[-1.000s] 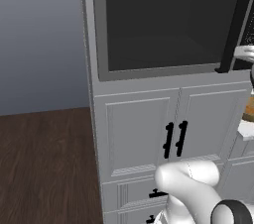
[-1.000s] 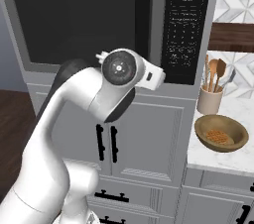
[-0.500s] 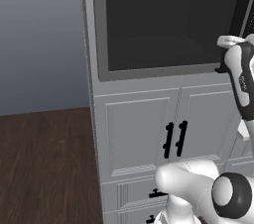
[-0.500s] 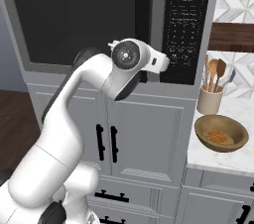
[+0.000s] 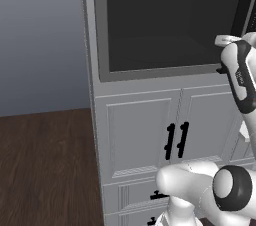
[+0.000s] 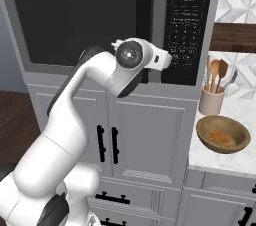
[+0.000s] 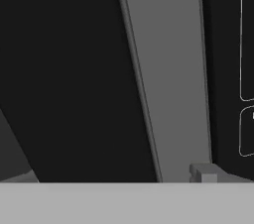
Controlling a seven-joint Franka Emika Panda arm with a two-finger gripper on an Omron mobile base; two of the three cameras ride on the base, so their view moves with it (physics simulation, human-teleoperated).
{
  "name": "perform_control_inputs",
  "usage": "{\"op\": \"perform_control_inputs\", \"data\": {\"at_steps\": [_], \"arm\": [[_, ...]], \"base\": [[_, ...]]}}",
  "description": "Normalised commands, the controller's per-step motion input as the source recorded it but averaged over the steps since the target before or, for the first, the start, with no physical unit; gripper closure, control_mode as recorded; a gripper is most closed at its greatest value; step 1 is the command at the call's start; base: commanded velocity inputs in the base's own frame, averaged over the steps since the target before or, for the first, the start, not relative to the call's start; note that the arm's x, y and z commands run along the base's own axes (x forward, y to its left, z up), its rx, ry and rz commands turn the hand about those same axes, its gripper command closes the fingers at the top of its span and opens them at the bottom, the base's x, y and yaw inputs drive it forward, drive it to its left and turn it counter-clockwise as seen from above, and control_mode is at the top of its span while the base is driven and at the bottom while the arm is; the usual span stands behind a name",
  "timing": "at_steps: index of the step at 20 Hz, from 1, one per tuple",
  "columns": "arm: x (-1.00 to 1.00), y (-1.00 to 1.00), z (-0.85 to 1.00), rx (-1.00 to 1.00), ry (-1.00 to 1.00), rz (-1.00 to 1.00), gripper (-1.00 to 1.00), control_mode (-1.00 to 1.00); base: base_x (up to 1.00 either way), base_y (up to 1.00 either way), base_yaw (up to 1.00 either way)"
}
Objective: Open the microwave, place the bowl with waffle inside the microwave, then close the microwave door and turn it on.
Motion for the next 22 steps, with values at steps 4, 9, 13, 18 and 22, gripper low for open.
{"op": "perform_control_inputs", "data": {"at_steps": [4,9,13,18,22], "arm": [[0.17,0.00,0.00,0.00,0.00,0.00,1.00,-1.00],[0.00,0.00,0.00,0.00,0.00,0.00,1.00,-1.00],[-0.07,0.00,0.00,0.00,0.00,0.00,1.00,-1.00],[-0.69,0.00,0.00,0.00,0.00,0.01,1.00,-1.00],[-1.00,0.00,0.00,0.00,-0.06,0.05,1.00,-1.00]], "base": [[0.00,0.00,0.00],[0.00,0.00,0.00],[0.00,0.00,0.00],[0.00,0.00,0.00],[0.00,0.00,0.00]]}}
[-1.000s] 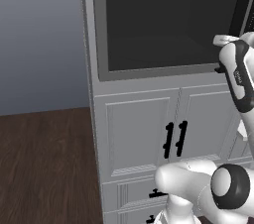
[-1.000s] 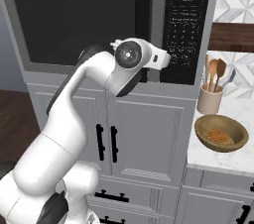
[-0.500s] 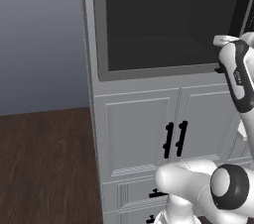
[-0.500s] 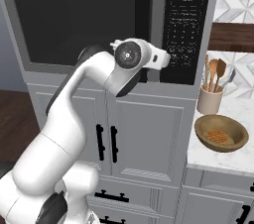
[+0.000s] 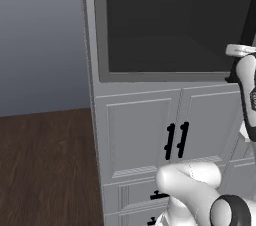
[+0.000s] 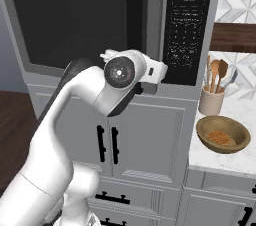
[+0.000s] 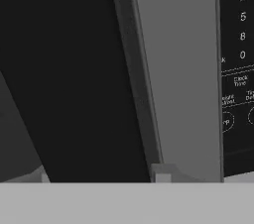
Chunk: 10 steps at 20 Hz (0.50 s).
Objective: Open the microwave, place the bowl with waffle inside the microwave, then close the microwave door and turn it on.
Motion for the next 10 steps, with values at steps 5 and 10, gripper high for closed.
{"op": "perform_control_inputs", "data": {"at_steps": [5,10], "arm": [[-1.00,0.07,0.05,0.00,-0.10,0.05,1.00,-1.00],[-1.00,0.48,0.28,-0.01,-0.03,-0.01,1.00,-1.00]], "base": [[0.00,0.00,0.00],[0.00,0.00,0.00]]}}
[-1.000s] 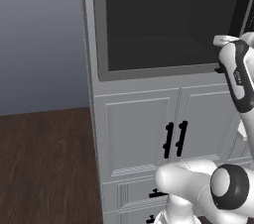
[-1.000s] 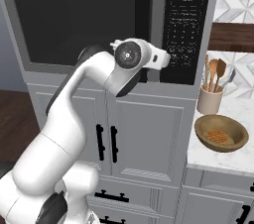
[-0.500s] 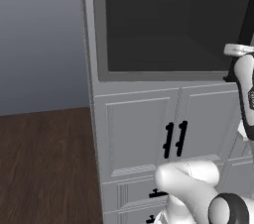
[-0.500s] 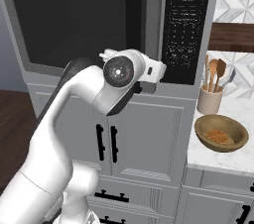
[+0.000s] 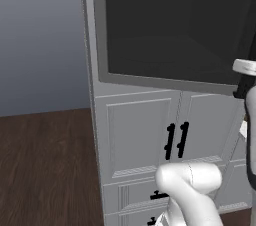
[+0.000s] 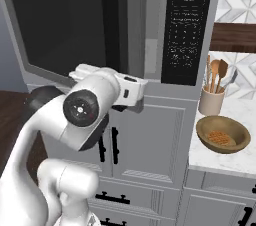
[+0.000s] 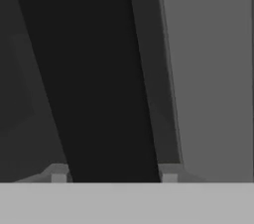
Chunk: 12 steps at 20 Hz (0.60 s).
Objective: Open the microwave, place the bowl with waffle inside the microwave, then close the microwave door and turn it on.
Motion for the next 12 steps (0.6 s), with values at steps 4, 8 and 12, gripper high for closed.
{"op": "perform_control_inputs", "data": {"at_steps": [4,8,12], "arm": [[-1.00,0.78,0.24,-0.11,0.00,-0.10,1.00,-1.00],[-0.95,0.97,0.29,-0.17,0.02,-0.15,1.00,-1.00],[-0.94,0.98,0.30,-0.18,0.03,-0.15,1.00,-1.00]], "base": [[0.00,0.00,0.00],[0.00,0.00,0.00],[0.00,0.00,0.00]]}}
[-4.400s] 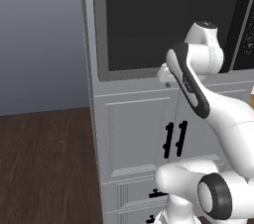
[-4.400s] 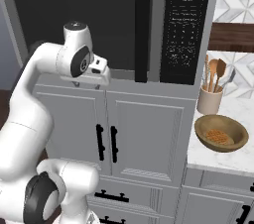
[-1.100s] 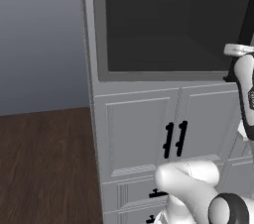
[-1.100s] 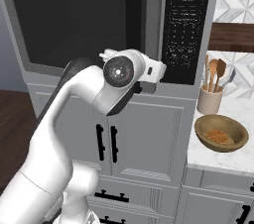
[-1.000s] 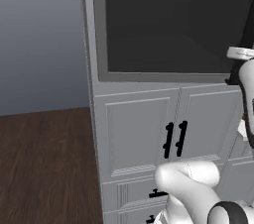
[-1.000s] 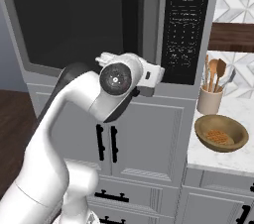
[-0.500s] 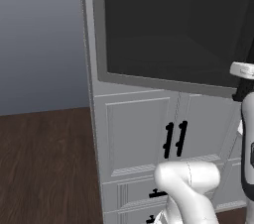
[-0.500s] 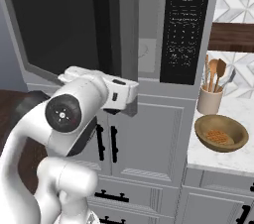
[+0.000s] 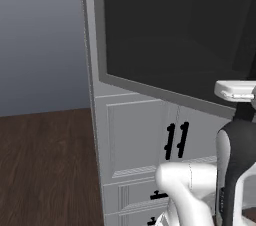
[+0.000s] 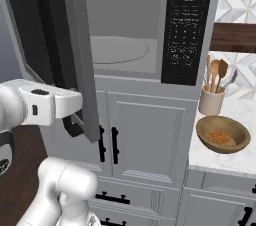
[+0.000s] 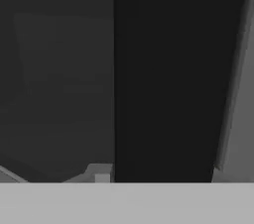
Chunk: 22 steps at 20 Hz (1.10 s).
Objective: Open the microwave, place the bowl with waffle inside the microwave, then close the microwave door and turn it on.
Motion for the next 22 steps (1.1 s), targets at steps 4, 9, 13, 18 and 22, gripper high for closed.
{"op": "perform_control_inputs", "data": {"at_steps": [4,9,13,18,22], "arm": [[-0.98,0.94,0.34,-0.16,0.04,-0.13,-1.00,-1.00],[-1.00,0.37,-0.03,-0.13,-0.06,0.03,-1.00,-1.00],[-1.00,0.08,0.00,-0.10,-0.17,0.07,-1.00,-1.00],[-0.55,-0.63,0.20,0.04,-0.10,0.01,-1.00,-1.00],[0.01,-1.00,0.28,0.23,0.00,0.12,-1.00,-1.00]], "base": [[0.00,0.00,0.00],[0.00,0.00,0.00],[0.00,0.00,0.00],[0.00,0.00,0.00],[0.00,0.00,0.00]]}}
